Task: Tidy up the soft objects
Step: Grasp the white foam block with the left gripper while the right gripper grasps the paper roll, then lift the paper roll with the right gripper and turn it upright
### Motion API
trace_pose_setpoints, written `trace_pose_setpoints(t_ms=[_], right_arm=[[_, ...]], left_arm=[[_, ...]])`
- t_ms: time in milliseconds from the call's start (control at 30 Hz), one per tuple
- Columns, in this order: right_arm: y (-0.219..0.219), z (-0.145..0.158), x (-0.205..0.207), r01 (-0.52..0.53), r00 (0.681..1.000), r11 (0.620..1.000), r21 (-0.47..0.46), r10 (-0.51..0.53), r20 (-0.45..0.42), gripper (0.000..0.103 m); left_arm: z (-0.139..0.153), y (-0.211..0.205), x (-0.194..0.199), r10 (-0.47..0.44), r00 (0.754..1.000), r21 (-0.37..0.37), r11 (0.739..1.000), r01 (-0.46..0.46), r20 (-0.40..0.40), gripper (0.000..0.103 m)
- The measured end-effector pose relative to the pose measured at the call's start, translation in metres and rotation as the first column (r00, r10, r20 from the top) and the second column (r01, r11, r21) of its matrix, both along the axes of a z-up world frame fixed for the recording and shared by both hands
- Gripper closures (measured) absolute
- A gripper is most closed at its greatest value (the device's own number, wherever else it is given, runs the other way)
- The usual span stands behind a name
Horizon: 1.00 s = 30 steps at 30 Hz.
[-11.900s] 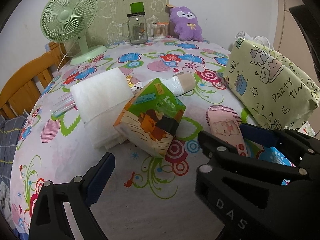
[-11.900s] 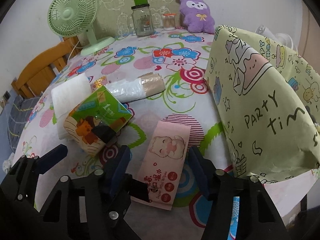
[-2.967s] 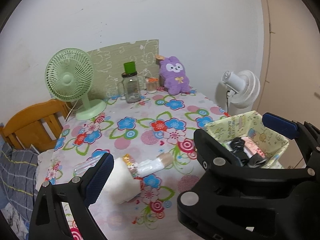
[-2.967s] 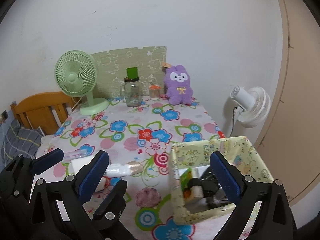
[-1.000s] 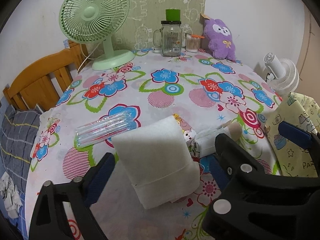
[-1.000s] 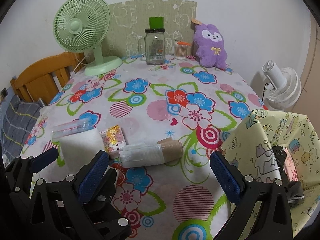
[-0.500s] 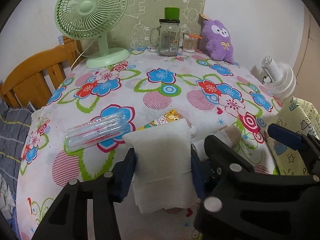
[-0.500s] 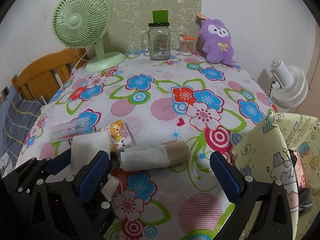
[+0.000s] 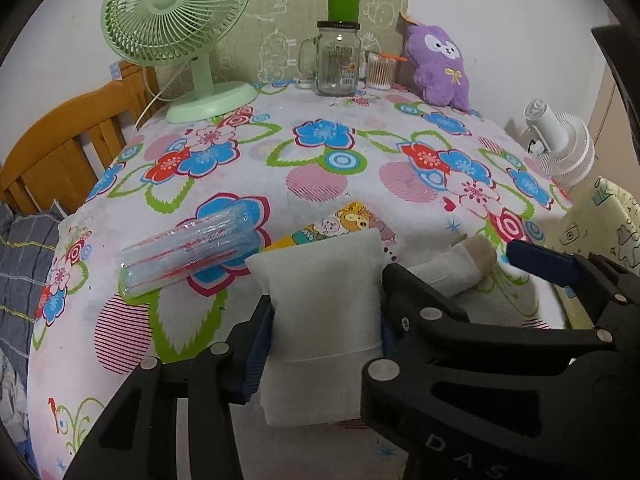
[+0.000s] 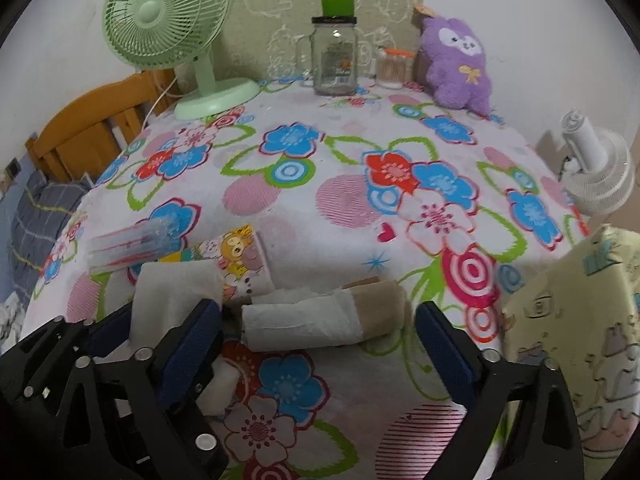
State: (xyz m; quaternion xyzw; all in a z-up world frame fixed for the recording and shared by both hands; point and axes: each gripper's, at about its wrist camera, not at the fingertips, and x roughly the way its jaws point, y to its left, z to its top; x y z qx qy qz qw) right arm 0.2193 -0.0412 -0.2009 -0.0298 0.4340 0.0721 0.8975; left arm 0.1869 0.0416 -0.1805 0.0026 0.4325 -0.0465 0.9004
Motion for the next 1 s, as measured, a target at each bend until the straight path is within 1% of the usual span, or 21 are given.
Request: trace_pose_setpoints(t_ms=[33, 100, 133, 167, 233, 300, 433, 567, 767, 1000], right_arm=[[0.0, -0.001, 0.001, -0.001, 1.0, 1.0, 0.008, 0.001, -0.007, 0.009], [-0.001, -0.004, 0.002, -0.005, 1.0, 1.0, 0.021, 0.005, -0.014, 0.015], [-0.001, -0.005, 0.002, -0.001, 1.0, 1.0, 0.017, 0.001, -0.013, 0.024], [-0.002, -0.007, 0.005, 0.009, 1.0, 1.0, 0.003, -0.009, -0.021, 0.027], [-0.005, -0.01, 0.006, 0.011, 0.999, 1.0, 0.02, -0.01, -0.035, 0.028], [-0.005, -0.01, 0.006, 0.015, 0.999, 1.0, 0.016, -0.014, -0.035, 0.029], [-0.001, -0.01, 0.004, -0.005, 0.999, 1.0, 0.02, 0.006, -0.045, 0.041], [0.0, -0.01, 0.003, -0.016, 0.998, 1.0, 0.02, 0.017, -0.053, 0.046], [-0.001, -0.007, -0.005, -0.023, 0.998, 0.999, 0.032, 0.025, -0.058, 0.051], [-0.004, 0.003, -0.015, -0.027, 0.999, 0.998, 0.055, 0.029, -0.043, 0.058]], left_arm=[[-0.001, 0.0, 0.0, 0.0, 1.0, 0.003, 1.0, 0.0, 0.001, 0.052], [-0.001, -0.001, -0.001, -0.008, 1.0, 0.004, 1.0, 0.008, 0.002, 0.052], [-0.001, 0.0, -0.001, -0.01, 1.0, 0.005, 1.0, 0.01, 0.006, 0.052], [-0.002, 0.0, -0.001, -0.013, 1.0, 0.003, 1.0, 0.013, 0.005, 0.052], [-0.002, 0.001, -0.002, -0.014, 1.0, 0.003, 1.0, 0.014, 0.003, 0.052], [-0.002, 0.0, -0.002, -0.014, 1.0, 0.01, 1.0, 0.014, 0.004, 0.052], [-0.002, -0.004, -0.003, -0.016, 1.0, 0.037, 0.999, 0.016, 0.007, 0.052], [-0.001, -0.007, -0.005, -0.021, 1.0, 0.05, 0.999, 0.021, 0.007, 0.053], [0.002, -0.01, -0.012, -0.022, 1.0, 0.037, 0.999, 0.022, 0.005, 0.055], [0.012, -0.014, -0.021, -0.033, 0.999, 0.014, 0.999, 0.032, 0.024, 0.057]])
